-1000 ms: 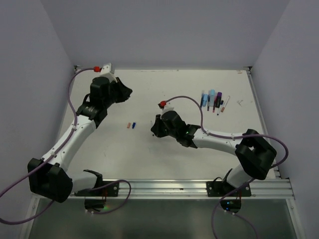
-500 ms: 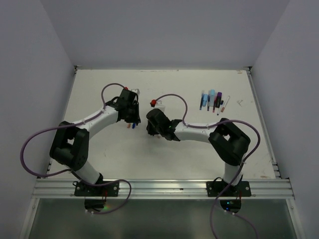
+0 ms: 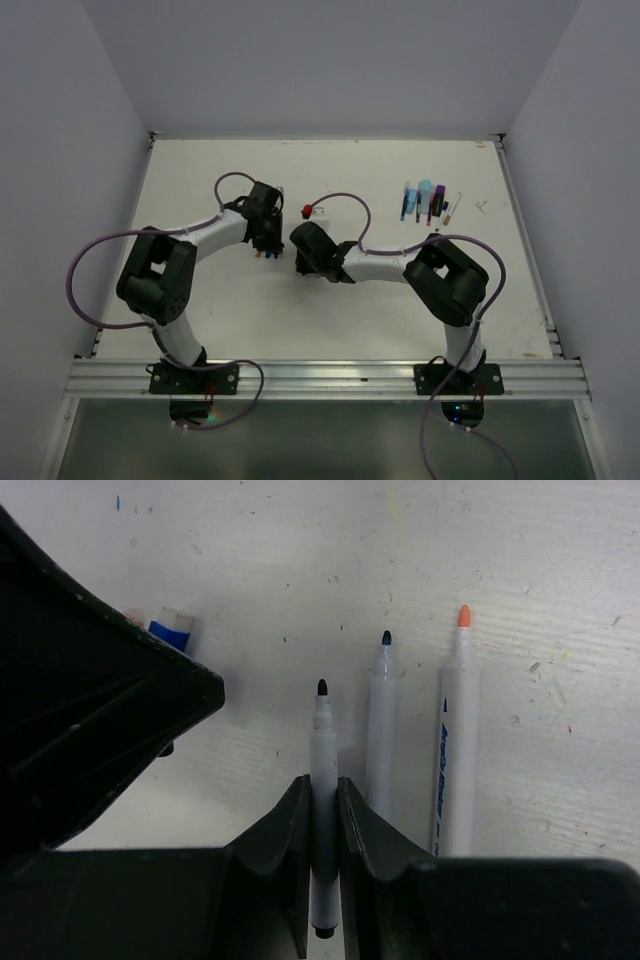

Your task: Open the pen caps

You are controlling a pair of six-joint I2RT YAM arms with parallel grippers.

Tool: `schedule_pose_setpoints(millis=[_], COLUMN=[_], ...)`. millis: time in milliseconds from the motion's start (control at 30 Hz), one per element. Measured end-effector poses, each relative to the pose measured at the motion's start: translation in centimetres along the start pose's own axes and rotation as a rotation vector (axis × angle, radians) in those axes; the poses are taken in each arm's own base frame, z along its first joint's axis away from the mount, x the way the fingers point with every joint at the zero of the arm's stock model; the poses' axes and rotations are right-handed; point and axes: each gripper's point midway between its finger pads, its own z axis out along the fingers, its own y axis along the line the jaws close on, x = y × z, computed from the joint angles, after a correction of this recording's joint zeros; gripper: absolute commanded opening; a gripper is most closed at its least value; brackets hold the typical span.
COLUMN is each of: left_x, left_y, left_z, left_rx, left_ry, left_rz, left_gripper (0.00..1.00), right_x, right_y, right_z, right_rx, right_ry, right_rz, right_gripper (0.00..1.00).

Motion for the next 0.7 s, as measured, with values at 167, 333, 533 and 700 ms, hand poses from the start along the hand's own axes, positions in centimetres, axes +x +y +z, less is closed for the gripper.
schedule_pose_setpoints(millis=[167,333,533,700], left_x=[0.1,0.4,0.0,-0.5], left_y=[0.2,0.4,0.4,0.3], left_z=[0.8,1.2,1.2,1.0], left_rx=[-0.015,-0.025,-0.027,-0.038], left_ry=[0.012,0.023,0.015,-0.002], left_rz=[0.0,0.0,0.0,0.003], left_gripper=[0.25,0.29,0.32,0.37], right_x=[-0.1,-0.2,-0.3,-0.3], right_y=[0.1,0.1,0.2,0.2], right_z=[0.4,0.9,0.9,0.9], right_rx=[0.006,0.014,0.012,0.012], right_ry=[-0.008,-0.016,-0.019,-0.021], right_rz=[0.011,0.015,0.018,0.016], right_gripper=[0.17,0.19,0.27,0.28])
